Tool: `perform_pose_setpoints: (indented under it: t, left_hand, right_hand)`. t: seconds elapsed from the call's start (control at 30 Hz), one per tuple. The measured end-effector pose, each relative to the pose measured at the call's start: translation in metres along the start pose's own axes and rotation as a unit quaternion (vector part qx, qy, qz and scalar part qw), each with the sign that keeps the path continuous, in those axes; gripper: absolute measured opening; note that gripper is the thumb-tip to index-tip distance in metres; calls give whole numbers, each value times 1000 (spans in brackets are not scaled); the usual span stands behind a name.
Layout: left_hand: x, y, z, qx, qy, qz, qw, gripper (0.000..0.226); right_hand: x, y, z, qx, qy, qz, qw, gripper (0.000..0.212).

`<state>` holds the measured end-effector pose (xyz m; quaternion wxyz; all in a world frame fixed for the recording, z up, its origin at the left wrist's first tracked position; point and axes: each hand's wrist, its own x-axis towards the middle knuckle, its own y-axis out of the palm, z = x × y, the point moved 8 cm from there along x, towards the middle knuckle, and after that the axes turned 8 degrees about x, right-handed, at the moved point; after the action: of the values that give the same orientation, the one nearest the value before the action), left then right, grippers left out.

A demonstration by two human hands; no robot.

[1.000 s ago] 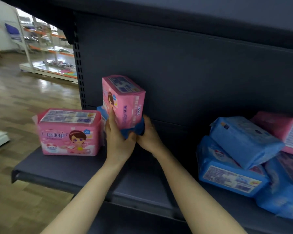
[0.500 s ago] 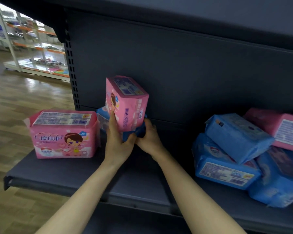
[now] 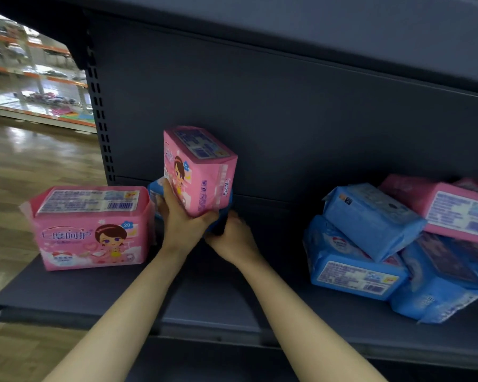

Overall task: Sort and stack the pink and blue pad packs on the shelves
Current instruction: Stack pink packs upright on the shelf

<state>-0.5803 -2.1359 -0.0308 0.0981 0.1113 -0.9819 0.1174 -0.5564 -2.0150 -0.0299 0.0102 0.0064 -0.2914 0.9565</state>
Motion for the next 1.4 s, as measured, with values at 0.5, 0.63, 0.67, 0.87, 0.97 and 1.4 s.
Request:
perform_pose_setpoints:
  t: [0.5, 0.63, 0.67, 0.87, 0.97, 1.4]
  left_hand:
    - [13, 9, 25, 137, 9, 24, 990, 101]
    - [12, -4, 23, 112, -48, -10, 993, 79]
    - [12, -2, 21, 110, -53, -9, 992, 74]
    - [23, -4, 24, 107, -56, -41, 992, 76]
    - [20, -4, 20, 93, -70, -31, 993, 80]
    - [8, 57, 13, 42, -52, 113, 991, 62]
  right_hand:
    - [-29, -23, 132, -294, -280, -269, 873, 31]
    - [-5, -9, 128, -387, -174, -109, 899, 46]
    - [-2, -8, 126, -412, -159, -105, 891, 50]
    - [3, -8, 121, -432, -157, -126, 879, 55]
    - [3, -15, 118, -422, -143, -128, 886, 58]
    - [-12, -73, 83, -423, -45, -160, 890, 54]
